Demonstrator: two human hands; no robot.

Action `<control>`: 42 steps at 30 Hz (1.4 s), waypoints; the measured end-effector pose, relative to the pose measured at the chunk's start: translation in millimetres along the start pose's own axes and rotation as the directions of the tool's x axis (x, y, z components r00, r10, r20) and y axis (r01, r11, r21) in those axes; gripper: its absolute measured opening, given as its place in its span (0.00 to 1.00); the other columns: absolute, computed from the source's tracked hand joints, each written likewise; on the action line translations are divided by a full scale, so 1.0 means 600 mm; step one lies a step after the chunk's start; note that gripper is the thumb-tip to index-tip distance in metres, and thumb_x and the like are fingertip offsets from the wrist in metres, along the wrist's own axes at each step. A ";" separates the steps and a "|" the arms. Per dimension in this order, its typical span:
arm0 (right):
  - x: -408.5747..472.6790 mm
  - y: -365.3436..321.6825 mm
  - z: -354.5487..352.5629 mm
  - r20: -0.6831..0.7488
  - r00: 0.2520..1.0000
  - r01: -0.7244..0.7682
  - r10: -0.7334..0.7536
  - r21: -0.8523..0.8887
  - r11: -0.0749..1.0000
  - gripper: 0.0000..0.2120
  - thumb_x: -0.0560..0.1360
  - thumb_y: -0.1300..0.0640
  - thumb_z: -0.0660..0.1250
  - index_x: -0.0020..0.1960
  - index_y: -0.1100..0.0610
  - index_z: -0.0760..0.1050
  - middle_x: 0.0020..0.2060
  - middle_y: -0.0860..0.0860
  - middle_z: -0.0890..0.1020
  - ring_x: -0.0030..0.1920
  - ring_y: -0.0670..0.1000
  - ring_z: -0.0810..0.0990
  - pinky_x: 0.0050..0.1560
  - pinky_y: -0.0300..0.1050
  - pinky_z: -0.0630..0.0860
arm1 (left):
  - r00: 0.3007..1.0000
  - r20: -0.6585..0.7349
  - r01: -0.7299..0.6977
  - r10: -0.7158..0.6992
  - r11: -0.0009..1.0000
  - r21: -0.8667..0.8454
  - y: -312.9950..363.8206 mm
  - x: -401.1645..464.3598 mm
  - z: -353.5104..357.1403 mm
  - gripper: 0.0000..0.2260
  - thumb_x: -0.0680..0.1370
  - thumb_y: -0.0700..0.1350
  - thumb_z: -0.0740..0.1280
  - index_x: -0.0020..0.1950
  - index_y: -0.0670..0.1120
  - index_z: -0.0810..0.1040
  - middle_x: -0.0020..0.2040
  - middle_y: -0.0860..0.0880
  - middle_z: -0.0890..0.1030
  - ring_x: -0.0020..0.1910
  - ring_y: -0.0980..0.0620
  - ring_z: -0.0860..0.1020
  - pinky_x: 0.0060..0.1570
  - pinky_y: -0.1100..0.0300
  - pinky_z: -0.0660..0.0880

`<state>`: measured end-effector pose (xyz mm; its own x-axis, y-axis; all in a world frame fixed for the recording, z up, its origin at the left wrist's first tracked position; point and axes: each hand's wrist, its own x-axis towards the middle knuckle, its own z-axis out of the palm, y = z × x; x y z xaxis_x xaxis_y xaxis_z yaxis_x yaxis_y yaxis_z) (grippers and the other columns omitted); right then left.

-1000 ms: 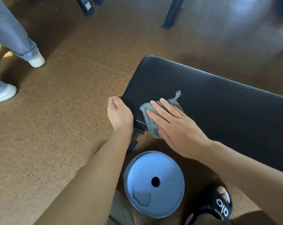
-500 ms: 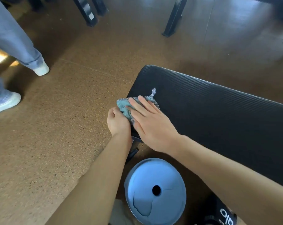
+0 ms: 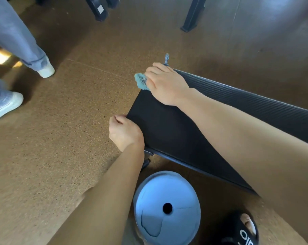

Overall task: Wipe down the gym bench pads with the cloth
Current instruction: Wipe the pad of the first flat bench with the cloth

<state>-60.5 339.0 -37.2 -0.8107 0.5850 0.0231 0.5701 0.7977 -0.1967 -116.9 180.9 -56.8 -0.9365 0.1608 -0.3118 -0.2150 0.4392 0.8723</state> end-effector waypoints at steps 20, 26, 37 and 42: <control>0.015 -0.026 0.012 0.022 1.000 -0.018 0.018 -0.028 0.999 0.20 0.86 0.53 0.50 0.71 0.54 0.75 0.66 0.51 0.77 0.70 0.54 0.71 0.72 0.48 0.61 | 0.997 -0.019 -0.072 0.074 0.995 0.074 -0.004 -0.004 -0.004 0.17 0.85 0.43 0.51 0.53 0.43 0.80 0.44 0.49 0.79 0.43 0.46 0.75 0.45 0.56 0.69; -0.016 0.052 -0.001 -0.034 0.963 -0.265 0.266 0.026 0.964 0.23 0.87 0.52 0.49 0.81 0.53 0.62 0.74 0.55 0.71 0.72 0.59 0.70 0.70 0.55 0.66 | 0.999 -0.005 -0.054 0.054 0.994 0.094 -0.001 -0.002 -0.005 0.15 0.85 0.44 0.51 0.51 0.44 0.78 0.44 0.50 0.76 0.45 0.45 0.76 0.51 0.51 0.74; -0.343 -0.088 0.006 -0.007 0.927 -0.374 0.375 0.034 0.927 0.24 0.85 0.48 0.50 0.80 0.50 0.64 0.81 0.53 0.62 0.82 0.56 0.58 0.80 0.48 0.50 | 0.998 0.024 -0.055 0.054 0.995 0.079 0.004 -0.014 -0.011 0.16 0.86 0.44 0.50 0.57 0.44 0.77 0.48 0.50 0.76 0.46 0.49 0.74 0.48 0.56 0.70; -0.345 -0.082 -0.004 0.055 0.963 -0.261 0.263 -0.039 0.964 0.27 0.85 0.46 0.45 0.83 0.48 0.57 0.83 0.53 0.56 0.83 0.56 0.52 0.81 0.48 0.46 | 0.996 0.041 -0.079 0.076 0.993 0.092 -0.001 -0.010 -0.011 0.16 0.86 0.44 0.50 0.59 0.43 0.77 0.48 0.49 0.77 0.46 0.49 0.76 0.48 0.57 0.72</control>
<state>79.5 179.0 -29.9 -0.6382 0.7653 -0.0836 0.7668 0.6222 -0.1575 -113.0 173.6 -53.0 -0.9381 0.2293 -0.2598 -0.1137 0.5046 0.8559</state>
